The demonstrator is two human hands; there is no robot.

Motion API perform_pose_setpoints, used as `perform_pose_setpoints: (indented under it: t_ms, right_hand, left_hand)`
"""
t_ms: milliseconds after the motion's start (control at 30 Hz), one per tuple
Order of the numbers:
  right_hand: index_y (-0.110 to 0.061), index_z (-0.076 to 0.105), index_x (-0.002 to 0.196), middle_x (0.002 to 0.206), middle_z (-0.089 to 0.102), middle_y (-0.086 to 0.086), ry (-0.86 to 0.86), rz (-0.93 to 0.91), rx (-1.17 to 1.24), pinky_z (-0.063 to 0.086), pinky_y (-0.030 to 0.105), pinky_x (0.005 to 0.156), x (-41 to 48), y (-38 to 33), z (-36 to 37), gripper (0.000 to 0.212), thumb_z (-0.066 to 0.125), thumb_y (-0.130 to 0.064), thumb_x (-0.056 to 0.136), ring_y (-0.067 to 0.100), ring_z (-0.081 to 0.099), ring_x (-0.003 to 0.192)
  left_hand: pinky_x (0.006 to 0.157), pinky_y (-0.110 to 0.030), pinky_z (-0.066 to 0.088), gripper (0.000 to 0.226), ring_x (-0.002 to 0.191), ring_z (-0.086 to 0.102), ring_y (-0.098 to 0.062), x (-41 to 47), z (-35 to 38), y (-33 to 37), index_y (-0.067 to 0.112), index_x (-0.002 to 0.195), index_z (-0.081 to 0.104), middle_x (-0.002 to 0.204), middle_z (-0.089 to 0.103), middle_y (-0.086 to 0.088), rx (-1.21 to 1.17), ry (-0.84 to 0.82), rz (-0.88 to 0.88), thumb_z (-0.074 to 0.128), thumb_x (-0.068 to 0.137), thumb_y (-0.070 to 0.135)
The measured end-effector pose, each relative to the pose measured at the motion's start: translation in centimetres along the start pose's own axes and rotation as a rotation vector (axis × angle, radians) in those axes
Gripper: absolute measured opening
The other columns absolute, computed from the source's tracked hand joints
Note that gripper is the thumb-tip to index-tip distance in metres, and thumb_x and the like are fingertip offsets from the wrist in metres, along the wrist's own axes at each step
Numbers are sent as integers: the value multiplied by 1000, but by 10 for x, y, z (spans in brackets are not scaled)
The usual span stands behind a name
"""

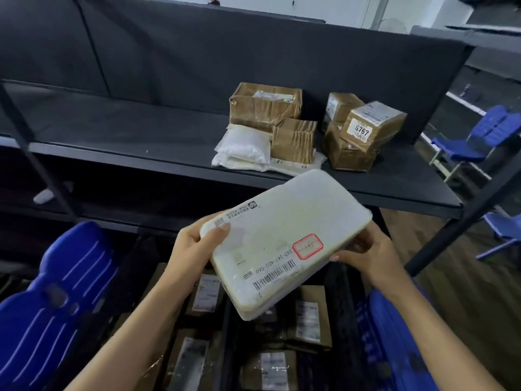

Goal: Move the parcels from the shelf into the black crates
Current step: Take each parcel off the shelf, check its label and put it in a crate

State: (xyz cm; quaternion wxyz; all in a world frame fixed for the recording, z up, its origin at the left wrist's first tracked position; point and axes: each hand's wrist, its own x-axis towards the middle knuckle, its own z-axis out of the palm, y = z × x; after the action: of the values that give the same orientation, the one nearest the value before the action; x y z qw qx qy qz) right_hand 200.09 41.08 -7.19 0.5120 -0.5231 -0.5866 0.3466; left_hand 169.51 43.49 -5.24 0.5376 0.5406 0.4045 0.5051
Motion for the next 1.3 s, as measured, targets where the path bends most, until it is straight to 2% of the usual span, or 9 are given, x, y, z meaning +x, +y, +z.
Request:
perform_pose_setpoints:
  t_ms: [167, 333, 533, 633, 767, 933, 1067, 1133, 1300]
  right_hand:
    - [-31, 58, 117, 107, 69, -12, 247, -104, -7, 53, 19, 81, -16, -1, 17, 75, 86, -42, 48, 7, 64, 103]
    - [-22, 58, 118, 105, 68, -19, 392, -157, -22, 48, 8, 77, -28, 0, 26, 71, 85, -38, 54, -2, 63, 100]
    - [-16, 56, 123, 105, 67, -24, 485, -147, -1, 50, 9, 77, -36, 7, 29, 77, 81, -42, 55, -4, 63, 100]
    - [-17, 56, 122, 104, 67, -25, 525, -146, 32, 49, 8, 76, -37, 9, 32, 77, 81, -40, 54, -5, 63, 99]
    - [-21, 57, 117, 101, 67, -27, 536, -139, 71, 49, 7, 76, -38, 11, 34, 70, 82, -36, 53, -6, 63, 98]
    - [-29, 57, 114, 101, 68, -23, 505, -186, 79, 50, 10, 78, -35, 9, 32, 64, 82, -34, 55, -4, 63, 98]
    - [-35, 60, 116, 108, 68, -14, 374, -174, 88, 50, 14, 82, -24, 8, 17, 64, 87, -26, 59, 6, 63, 105]
    - [-38, 60, 118, 112, 68, -13, 276, -148, 56, 50, 15, 83, -14, 3, 9, 70, 89, -28, 55, 7, 63, 107]
    - [-39, 57, 126, 123, 65, -8, 10, -147, 32, 49, 22, 92, 11, -21, 1, 83, 91, -43, 50, 13, 58, 118]
  left_hand:
    - [91, -40, 51, 61, 103, 68, -13, 15, 5, 19, 36, 117, 64, 115, 70, 7, 50, 81, -13, 48, 73, 75]
    - [75, -28, 51, 73, 84, 72, -8, 15, 12, 33, 46, 87, 73, 88, 76, 9, 169, -5, -268, 25, 61, 94]
    - [71, -27, 49, 50, 82, 73, -12, 16, 16, 37, 19, 93, 75, 90, 77, 2, 122, -71, -380, 46, 87, 59]
    - [78, -29, 49, 28, 90, 72, -12, 11, 17, 37, 20, 103, 70, 100, 75, 1, 118, -156, -276, 59, 88, 42]
    - [84, -32, 50, 34, 99, 70, -16, 8, 13, 34, 27, 116, 63, 107, 74, 3, 78, -204, -184, 66, 85, 41]
    - [86, -37, 52, 53, 101, 69, -20, 10, 6, 25, 47, 127, 47, 113, 71, 2, 21, -236, -141, 71, 79, 42]
    - [82, -33, 47, 25, 91, 66, -11, 15, -1, 24, 33, 83, 62, 91, 71, 12, 55, 62, -169, 63, 71, 54]
    - [69, -33, 42, 28, 69, 58, -10, 14, -3, 27, 27, 67, 56, 73, 62, 9, 72, 38, -223, 62, 74, 54]
    - [65, -26, 56, 31, 80, 73, -16, 1, -6, 34, 42, 94, 73, 94, 76, 0, 115, -224, -327, 69, 66, 54]
